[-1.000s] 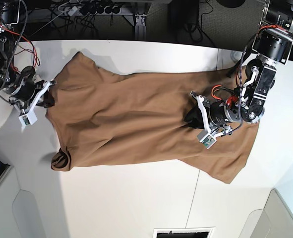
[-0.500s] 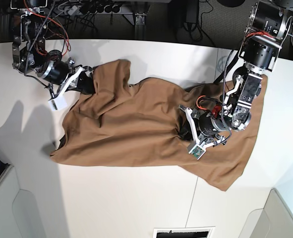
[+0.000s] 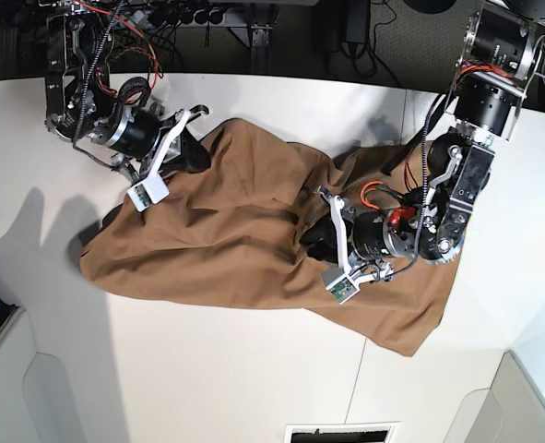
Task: Layout the t-shirt on the table in an organized manner, then fold the t-shirt properly
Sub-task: 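Regrasp the shirt fabric with the right gripper near the left gripper, then pull the shirt with the right gripper away from the left gripper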
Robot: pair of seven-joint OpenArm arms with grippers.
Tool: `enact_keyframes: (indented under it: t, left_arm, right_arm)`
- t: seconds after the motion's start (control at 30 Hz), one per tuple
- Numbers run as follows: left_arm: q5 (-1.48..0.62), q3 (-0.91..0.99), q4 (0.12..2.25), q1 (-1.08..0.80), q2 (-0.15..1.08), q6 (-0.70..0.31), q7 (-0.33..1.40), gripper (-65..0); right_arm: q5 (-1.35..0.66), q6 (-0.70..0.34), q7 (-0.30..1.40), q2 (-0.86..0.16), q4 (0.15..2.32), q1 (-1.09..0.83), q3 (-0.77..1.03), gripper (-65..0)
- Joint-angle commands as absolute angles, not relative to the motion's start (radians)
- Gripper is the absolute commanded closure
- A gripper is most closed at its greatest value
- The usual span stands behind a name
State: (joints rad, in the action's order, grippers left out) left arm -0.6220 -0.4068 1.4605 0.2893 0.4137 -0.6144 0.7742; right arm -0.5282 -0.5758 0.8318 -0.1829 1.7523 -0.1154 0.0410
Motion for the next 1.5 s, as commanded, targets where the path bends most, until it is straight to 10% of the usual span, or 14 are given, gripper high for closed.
enact_keyframes:
  t: [0.0, 0.37, 0.73, 1.47]
  left_arm:
    - [-0.657, -0.4, 1.494, 0.315, 0.438, -0.623, 0.773, -17.4]
    - [-0.748, -0.4, 1.528, 0.215, 0.38, -0.698, 0.813, -17.4]
    - [-0.609, -0.4, 1.528, 0.092, 0.43, -0.61, 0.786, -17.4]
    - [-0.518, -0.398, 1.548, 0.083, 0.64, -0.607, 0.706, -17.4]
  right_arm:
    - [-0.522, -0.578, 0.808, -0.189, 1.785, -0.099, 0.06, 0.0]
    - [-0.38, -0.497, 0.689, -0.254, 1.694, 0.088, 0.229, 0.0]
    - [-0.358, -0.53, 0.705, -0.249, 1.309, 0.257, 0.014, 0.0]
    - [-0.492, -0.557, 0.714, -0.231, 1.739, -0.119, -0.062, 0.0]
